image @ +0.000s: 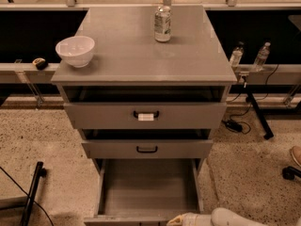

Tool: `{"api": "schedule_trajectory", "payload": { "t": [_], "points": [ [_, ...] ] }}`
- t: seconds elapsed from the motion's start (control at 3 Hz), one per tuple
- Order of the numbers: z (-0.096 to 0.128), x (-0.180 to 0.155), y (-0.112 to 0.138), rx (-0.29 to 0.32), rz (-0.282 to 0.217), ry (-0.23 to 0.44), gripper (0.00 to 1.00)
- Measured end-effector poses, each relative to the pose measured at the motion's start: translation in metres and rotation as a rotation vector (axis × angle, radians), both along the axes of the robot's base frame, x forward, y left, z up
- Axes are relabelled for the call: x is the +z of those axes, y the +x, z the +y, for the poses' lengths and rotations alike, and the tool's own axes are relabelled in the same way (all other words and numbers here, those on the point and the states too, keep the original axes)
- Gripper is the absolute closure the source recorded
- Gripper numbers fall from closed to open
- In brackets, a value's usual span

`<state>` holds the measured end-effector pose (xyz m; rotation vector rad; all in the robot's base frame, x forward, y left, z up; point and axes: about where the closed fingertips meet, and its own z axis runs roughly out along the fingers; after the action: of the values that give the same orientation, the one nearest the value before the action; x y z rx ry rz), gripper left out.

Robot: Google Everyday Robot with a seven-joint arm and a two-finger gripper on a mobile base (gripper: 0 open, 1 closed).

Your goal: Close bottom drawer

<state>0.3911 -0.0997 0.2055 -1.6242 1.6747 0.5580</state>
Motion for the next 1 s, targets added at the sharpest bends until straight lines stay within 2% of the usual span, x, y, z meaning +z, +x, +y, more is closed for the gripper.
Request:
{"api": "schedule_trajectory", "payload": {
  "t": [0.33, 0.67, 1.0],
  "points": [
    [-0.01, -0.009, -0.002, 0.014, -0.012, -0.002, 1.0],
    [-0.008, -0.011, -0.003, 0.011, -0.013, 0.001, 1.0],
    [-0.002, -0.021, -0.003, -0.028, -0.034, 0.004, 1.0]
  ]
}}
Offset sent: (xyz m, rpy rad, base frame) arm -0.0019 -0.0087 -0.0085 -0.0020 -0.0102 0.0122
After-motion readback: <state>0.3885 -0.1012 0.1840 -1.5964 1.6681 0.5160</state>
